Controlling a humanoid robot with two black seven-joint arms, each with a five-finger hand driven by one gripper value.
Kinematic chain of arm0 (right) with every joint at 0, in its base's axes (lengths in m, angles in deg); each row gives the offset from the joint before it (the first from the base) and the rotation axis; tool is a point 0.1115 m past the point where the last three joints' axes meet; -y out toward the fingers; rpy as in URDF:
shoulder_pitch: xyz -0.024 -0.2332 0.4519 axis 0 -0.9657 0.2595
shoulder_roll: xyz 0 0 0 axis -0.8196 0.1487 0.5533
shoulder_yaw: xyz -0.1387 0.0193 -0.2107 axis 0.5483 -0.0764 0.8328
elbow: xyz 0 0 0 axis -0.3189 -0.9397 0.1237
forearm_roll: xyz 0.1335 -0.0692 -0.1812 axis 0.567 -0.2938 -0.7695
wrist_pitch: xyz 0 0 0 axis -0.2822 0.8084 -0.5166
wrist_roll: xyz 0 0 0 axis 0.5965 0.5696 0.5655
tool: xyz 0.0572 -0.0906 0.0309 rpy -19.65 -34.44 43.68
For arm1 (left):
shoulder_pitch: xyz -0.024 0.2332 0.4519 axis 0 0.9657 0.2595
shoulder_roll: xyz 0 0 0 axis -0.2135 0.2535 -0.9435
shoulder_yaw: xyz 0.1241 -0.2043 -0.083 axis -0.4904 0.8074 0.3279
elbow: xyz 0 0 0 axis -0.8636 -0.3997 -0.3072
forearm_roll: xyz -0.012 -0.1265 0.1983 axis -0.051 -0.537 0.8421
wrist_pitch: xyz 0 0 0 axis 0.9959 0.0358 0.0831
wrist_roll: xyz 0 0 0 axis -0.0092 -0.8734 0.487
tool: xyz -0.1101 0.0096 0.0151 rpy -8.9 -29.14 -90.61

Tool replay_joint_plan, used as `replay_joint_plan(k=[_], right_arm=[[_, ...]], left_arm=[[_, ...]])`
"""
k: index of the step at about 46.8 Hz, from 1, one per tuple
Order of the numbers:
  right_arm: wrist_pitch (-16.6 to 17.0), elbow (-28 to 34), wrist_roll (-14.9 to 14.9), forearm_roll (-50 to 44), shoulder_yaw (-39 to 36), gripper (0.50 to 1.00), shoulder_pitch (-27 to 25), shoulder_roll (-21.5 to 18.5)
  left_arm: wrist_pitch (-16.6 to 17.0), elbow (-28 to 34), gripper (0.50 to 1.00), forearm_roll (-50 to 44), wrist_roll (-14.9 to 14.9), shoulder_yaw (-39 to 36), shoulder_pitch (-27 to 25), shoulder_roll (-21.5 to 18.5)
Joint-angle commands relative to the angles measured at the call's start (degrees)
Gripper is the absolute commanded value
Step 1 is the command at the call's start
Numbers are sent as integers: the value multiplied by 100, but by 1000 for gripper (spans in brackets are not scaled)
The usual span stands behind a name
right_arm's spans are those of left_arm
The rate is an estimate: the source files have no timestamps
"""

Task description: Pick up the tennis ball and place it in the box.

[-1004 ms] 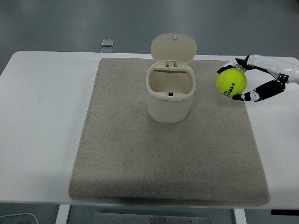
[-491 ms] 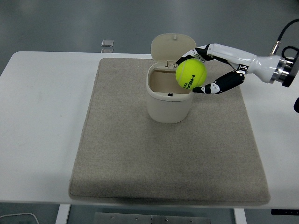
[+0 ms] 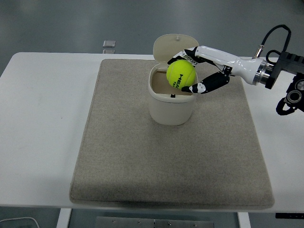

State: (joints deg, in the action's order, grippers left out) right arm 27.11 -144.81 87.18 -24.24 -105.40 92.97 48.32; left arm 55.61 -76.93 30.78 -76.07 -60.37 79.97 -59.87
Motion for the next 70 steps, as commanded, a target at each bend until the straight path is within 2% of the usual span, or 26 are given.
replay_joint_plan(k=[1, 2, 6, 14, 21, 25, 32, 39, 46, 55, 63, 70], right_arm=[[-1, 21, -50, 0, 17, 690, -9, -35], [-1, 21, -50, 0, 18, 723, -9, -36], [-1, 21, -50, 0, 35, 797, -27, -36], [-1, 30, -50, -9, 44, 862, -71, -27], [-1, 56, -50, 0, 44, 866, -97, -18], [-10, 48, -50, 0, 35, 891, -106, -1], [-1, 48, -50, 35, 0, 891, -106, 35], [122, -58, -50, 491, 0, 895, -97, 184], [640, -128, -50, 1246, -9, 901, -97, 474], [1273, -119, -58, 2696, 79, 911, -123, 975], [1229, -58, -58, 3506, 61, 911, -466, 1107], [1010, 91, -67, 4252, 88, 911, -659, 1090]], left_arm=[[0, -1, 992, 0, 0, 0, -1, 0], [0, -1, 992, 0, 0, 0, -1, 0], [0, -1, 992, 0, 0, 0, -1, 0], [0, -1, 992, 0, 0, 0, -1, 0], [0, -1, 992, 0, 0, 0, -10, 0], [0, -1, 992, 0, 0, 0, -1, 0], [0, -1, 992, 0, 0, 0, -1, 0], [0, -1, 992, 0, 0, 0, -1, 0], [0, 8, 992, 0, 0, 0, -1, 0], [0, -1, 992, 0, 0, 0, -10, 0], [0, -1, 992, 0, 0, 0, -1, 0], [0, -1, 992, 0, 0, 0, -1, 0]])
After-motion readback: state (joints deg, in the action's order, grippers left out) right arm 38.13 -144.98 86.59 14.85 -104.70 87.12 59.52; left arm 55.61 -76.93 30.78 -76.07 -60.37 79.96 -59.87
